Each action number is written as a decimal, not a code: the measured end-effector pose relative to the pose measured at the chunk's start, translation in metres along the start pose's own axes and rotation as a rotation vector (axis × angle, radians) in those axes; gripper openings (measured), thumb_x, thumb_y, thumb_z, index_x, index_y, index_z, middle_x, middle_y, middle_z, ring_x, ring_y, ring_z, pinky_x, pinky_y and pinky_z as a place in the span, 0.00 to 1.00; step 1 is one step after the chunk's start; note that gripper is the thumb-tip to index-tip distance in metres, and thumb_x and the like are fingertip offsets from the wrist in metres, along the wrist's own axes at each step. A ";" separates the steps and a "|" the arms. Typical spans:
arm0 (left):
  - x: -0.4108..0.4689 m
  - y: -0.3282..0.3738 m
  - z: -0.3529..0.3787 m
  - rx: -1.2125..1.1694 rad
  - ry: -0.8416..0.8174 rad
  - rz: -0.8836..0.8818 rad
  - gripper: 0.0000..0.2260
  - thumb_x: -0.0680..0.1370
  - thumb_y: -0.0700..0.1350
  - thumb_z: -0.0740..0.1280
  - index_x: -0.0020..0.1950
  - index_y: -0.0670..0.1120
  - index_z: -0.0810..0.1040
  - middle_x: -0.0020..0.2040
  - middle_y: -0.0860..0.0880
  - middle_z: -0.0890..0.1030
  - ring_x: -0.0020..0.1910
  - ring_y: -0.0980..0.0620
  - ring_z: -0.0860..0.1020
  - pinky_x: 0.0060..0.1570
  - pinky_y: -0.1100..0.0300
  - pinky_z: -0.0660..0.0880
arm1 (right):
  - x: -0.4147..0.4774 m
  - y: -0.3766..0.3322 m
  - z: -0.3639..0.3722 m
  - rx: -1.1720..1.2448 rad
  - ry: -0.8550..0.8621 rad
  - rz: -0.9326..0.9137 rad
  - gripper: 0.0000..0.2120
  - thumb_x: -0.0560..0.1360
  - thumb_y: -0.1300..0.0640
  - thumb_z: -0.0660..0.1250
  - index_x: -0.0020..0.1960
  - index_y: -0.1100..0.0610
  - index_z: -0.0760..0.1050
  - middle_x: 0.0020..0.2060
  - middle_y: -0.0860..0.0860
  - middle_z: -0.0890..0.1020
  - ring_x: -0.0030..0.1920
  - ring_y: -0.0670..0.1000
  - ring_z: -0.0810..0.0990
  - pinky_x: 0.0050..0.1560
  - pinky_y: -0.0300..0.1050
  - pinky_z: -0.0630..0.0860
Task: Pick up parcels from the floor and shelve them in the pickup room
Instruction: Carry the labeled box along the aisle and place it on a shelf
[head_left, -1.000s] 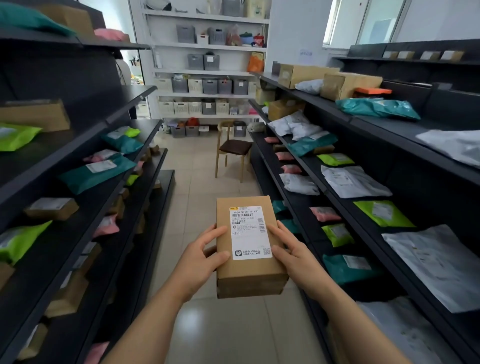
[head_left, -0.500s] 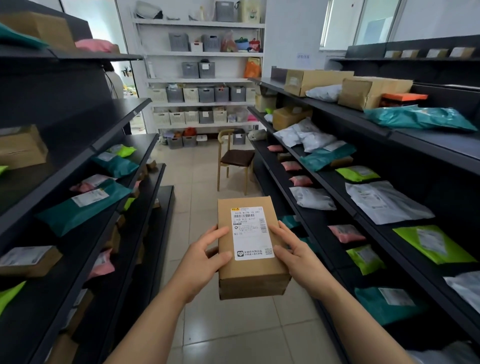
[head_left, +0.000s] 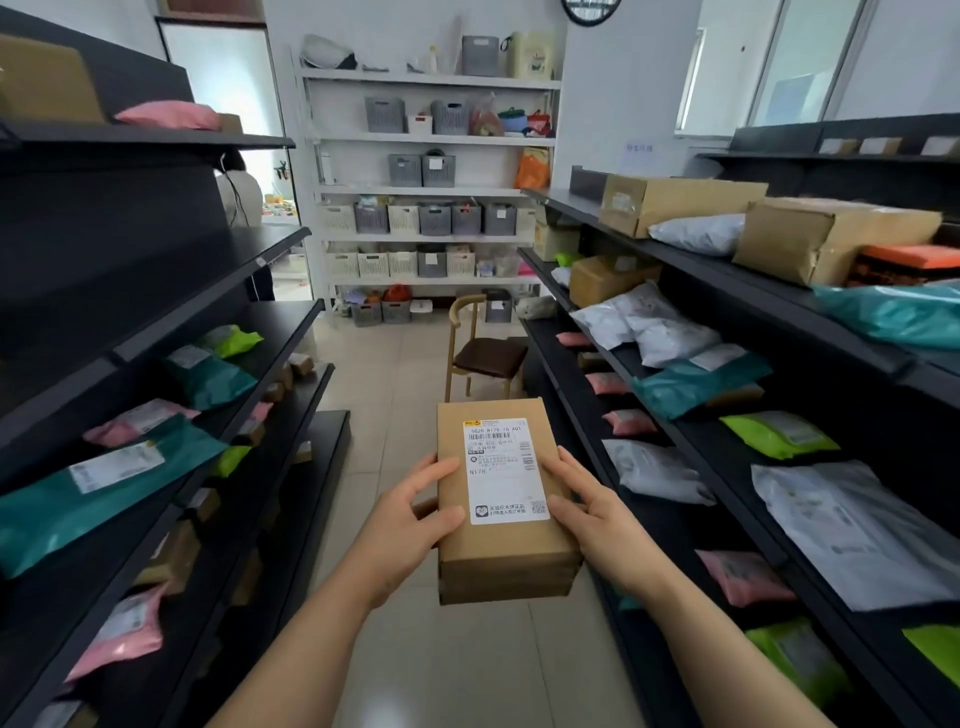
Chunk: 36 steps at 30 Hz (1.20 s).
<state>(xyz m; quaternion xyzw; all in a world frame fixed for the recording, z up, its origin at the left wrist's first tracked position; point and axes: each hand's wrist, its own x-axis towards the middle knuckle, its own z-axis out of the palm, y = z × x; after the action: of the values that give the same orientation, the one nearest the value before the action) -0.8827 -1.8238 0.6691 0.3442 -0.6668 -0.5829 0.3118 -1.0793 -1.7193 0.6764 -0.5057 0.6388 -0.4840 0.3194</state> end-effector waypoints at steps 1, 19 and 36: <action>0.019 0.002 0.003 -0.008 0.009 -0.002 0.25 0.76 0.38 0.67 0.71 0.55 0.68 0.75 0.58 0.61 0.65 0.50 0.73 0.53 0.56 0.80 | 0.019 0.002 -0.009 -0.001 -0.011 -0.011 0.22 0.80 0.62 0.58 0.72 0.48 0.65 0.68 0.34 0.59 0.52 0.16 0.62 0.46 0.17 0.65; 0.267 -0.021 -0.016 -0.032 0.117 -0.040 0.25 0.76 0.38 0.67 0.71 0.54 0.69 0.75 0.58 0.60 0.66 0.50 0.72 0.54 0.55 0.79 | 0.285 0.057 -0.052 -0.071 -0.102 -0.025 0.23 0.80 0.57 0.59 0.72 0.42 0.63 0.75 0.39 0.54 0.57 0.23 0.60 0.47 0.22 0.68; 0.531 -0.020 -0.159 0.004 -0.012 0.018 0.24 0.76 0.38 0.68 0.70 0.53 0.70 0.74 0.60 0.61 0.64 0.51 0.74 0.55 0.56 0.79 | 0.551 0.045 -0.001 -0.042 0.021 -0.027 0.23 0.79 0.56 0.61 0.72 0.41 0.64 0.73 0.36 0.56 0.62 0.26 0.60 0.61 0.33 0.65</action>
<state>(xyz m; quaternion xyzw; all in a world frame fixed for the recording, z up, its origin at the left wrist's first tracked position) -1.0529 -2.3512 0.6764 0.3351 -0.6729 -0.5808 0.3124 -1.2524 -2.2441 0.6796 -0.5155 0.6452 -0.4801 0.2956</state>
